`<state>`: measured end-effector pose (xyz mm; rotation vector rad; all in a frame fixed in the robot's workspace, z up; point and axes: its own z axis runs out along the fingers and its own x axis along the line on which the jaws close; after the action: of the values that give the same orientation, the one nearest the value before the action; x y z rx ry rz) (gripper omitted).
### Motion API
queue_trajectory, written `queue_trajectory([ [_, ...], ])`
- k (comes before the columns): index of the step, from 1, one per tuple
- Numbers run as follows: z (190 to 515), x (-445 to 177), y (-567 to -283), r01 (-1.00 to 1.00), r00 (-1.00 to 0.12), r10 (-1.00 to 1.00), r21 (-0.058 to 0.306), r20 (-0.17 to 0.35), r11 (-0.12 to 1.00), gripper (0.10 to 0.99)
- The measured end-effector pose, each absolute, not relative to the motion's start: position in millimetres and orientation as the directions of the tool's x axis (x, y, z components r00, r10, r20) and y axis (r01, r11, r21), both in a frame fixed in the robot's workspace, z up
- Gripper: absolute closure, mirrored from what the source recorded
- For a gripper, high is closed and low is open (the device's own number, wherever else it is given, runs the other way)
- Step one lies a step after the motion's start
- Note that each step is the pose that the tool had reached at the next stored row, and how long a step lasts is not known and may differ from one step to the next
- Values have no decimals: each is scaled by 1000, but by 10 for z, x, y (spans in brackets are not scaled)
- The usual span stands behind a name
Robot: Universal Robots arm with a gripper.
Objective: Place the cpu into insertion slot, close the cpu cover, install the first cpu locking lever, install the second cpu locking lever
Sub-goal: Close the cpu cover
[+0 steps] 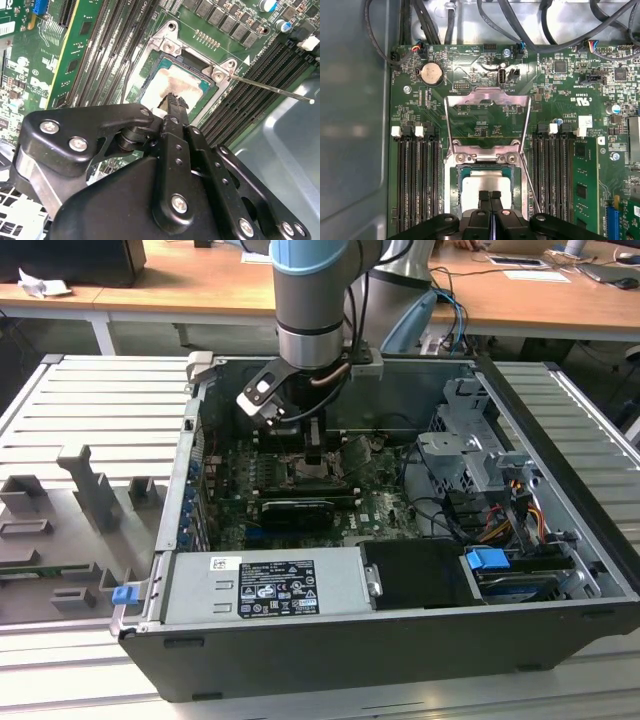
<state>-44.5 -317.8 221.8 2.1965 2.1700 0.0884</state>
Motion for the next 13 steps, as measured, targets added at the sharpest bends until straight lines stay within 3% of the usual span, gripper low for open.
queue_trajectory([
  [13,2314,-445,-3177,997,12,1000,78,4,-12,980],
])
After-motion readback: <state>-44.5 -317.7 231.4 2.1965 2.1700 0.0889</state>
